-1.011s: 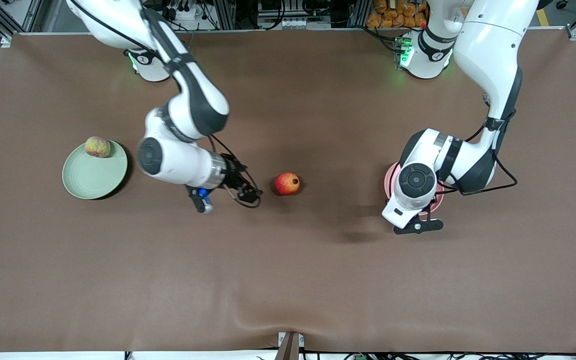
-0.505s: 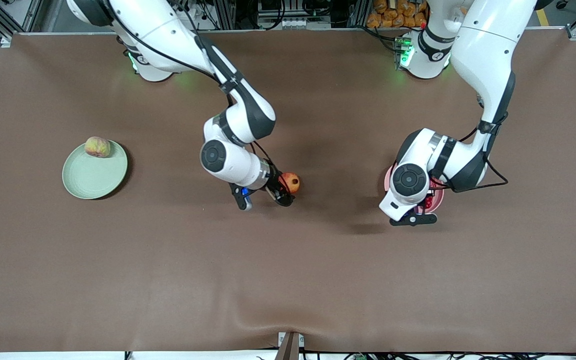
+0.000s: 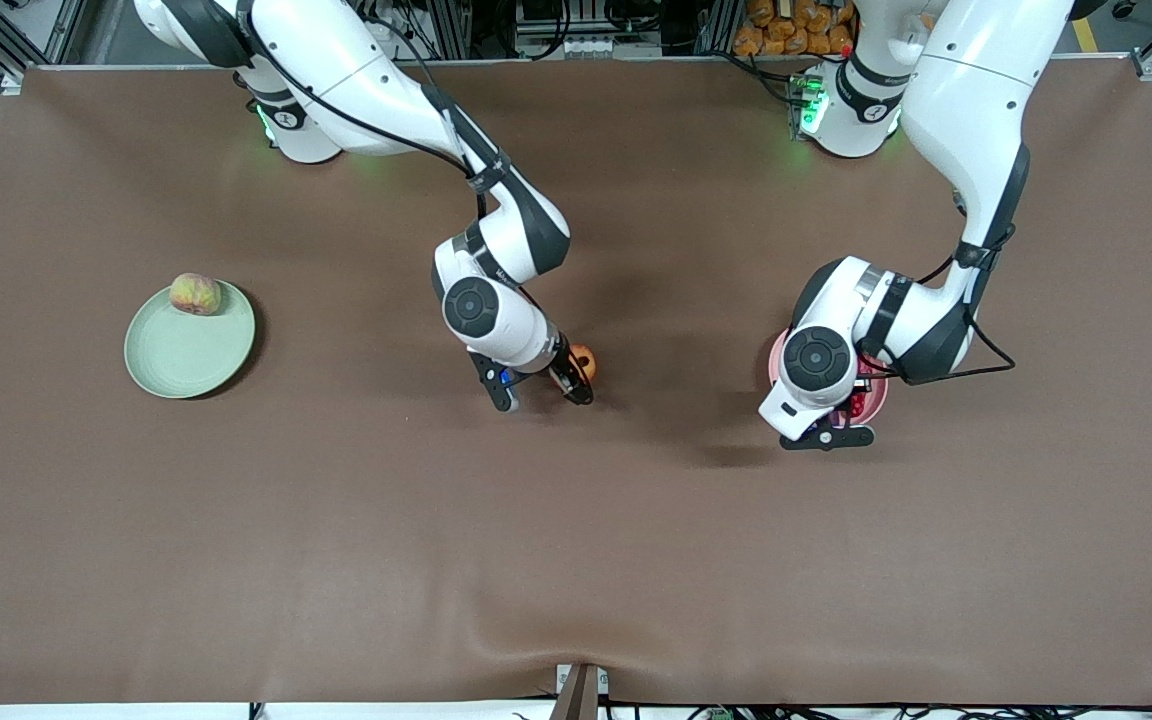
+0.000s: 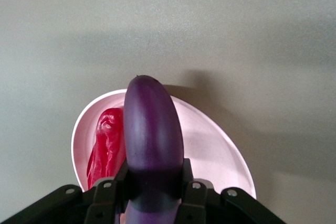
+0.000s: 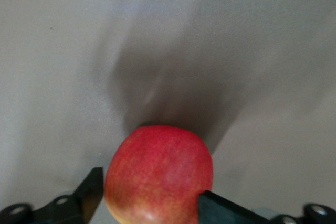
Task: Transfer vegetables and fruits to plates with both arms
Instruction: 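Carry the apple to the green plate while the left gripper lowers the eggplant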
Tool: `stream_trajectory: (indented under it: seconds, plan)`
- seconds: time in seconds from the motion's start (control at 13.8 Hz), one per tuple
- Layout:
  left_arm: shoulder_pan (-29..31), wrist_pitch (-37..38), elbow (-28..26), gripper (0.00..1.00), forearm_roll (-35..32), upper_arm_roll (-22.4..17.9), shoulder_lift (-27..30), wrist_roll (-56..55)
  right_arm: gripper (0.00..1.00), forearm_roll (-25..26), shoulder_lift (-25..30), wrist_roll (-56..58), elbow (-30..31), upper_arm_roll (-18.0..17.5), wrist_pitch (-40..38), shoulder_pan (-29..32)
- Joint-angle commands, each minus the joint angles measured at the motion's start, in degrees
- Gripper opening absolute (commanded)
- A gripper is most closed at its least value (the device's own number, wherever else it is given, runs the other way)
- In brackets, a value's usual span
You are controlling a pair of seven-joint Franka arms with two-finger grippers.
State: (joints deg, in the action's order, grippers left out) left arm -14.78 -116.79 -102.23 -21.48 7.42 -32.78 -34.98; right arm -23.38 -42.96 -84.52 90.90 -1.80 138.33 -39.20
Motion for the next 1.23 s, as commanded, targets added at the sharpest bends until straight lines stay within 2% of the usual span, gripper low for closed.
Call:
stream_trajectory:
  seconds: [0.0, 0.22, 0.43, 0.58, 0.72, 0.87, 0.94, 1.08, 1.16]
  plan:
    - [0.0, -1.4, -0.4, 0.0, -1.5, 0.2, -0.2, -2.0, 0.0, 2.2, -0.4, -0.9, -1.7, 0.2, -1.9, 1.3]
    - [0.3, -1.6, -0.4, 0.02, -2.2, 0.2, -0.4, -2.1, 0.0, 2.1, 2.6, -0.1, -4.8, 0.2, -14.0, 5.2]
    - [0.4, -2.5, -0.3, 0.04, -2.3, 0.2, -1.1, -2.1, 0.0, 1.8, 5.4, 4.0, -10.6, 0.2, -31.5, 11.4]
    - [0.5, -2.8, -0.3, 0.09, -2.3, 0.2, -1.1, -2.1, 0.0, 2.0, 8.0, 10.3, -11.6, 0.3, -41.7, 15.6]
    - [0.5, -3.1, -0.2, 0.33, -2.2, 0.2, -1.2, -2.5, 0.0, 3.5, 10.5, 19.2, -10.9, 1.0, -49.7, 19.7]
    - [0.5, -3.5, 0.0, 0.96, -2.2, 0.2, -1.2, -3.1, 0.0, 8.9, 13.4, 30.3, -7.3, 2.2, -54.3, 23.9]
    - [0.5, -3.5, 0.1, 1.0, -2.2, 0.2, -1.2, -3.1, 0.0, 10.8, 16.0, 37.0, -3.4, 2.4, -54.1, 26.3]
    - [0.5, -3.5, 0.0, 1.0, -2.2, 0.2, -1.1, -3.2, 0.0, 16.5, 18.4, 49.5, 2.6, 4.5, -52.7, 29.3]
    - [0.5, -3.5, 0.1, 1.0, -2.2, 0.2, -1.1, -3.1, 0.0, 18.4, 19.0, 54.2, 5.6, 6.6, -50.6, 30.0]
